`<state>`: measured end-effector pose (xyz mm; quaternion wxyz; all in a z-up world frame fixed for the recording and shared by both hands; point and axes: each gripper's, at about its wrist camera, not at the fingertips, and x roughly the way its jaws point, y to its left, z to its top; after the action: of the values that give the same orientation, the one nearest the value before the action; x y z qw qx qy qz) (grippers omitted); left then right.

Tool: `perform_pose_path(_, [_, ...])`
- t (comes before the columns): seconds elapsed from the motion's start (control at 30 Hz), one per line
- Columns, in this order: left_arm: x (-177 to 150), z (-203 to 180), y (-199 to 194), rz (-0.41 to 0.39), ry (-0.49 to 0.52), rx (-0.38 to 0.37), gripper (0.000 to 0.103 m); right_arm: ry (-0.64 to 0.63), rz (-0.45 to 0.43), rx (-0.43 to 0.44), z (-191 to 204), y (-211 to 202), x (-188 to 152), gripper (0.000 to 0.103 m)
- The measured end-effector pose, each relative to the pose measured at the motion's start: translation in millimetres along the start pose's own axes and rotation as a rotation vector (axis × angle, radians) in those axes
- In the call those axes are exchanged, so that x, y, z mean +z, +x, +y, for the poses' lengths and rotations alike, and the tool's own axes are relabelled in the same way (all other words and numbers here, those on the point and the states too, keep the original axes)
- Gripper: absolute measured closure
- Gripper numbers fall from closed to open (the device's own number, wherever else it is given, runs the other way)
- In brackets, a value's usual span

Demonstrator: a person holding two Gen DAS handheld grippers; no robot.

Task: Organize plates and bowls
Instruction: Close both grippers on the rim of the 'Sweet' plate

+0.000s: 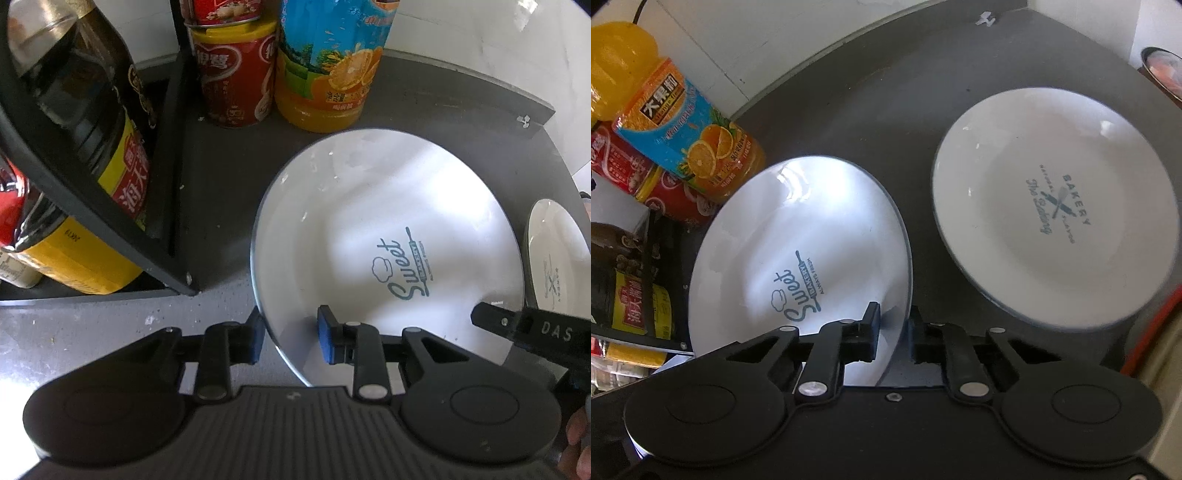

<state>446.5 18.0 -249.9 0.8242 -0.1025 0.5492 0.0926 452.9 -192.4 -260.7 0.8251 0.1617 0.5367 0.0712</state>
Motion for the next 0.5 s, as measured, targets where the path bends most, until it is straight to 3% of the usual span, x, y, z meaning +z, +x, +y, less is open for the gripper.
perform_pose_path(0.3, [-5.4,4.1,-6.7,-0.023,0.002,-0.037,0.073,0.018,-0.087,-0.025,3.8,-23.3,-13.0,0.094])
perform_pose_path(0.5, [-4.6,12.2,-11.9,-0.035,-0.024,-0.062,0.081,0.027,-0.105,-0.018,4.2,-29.2,-22.3,0.094])
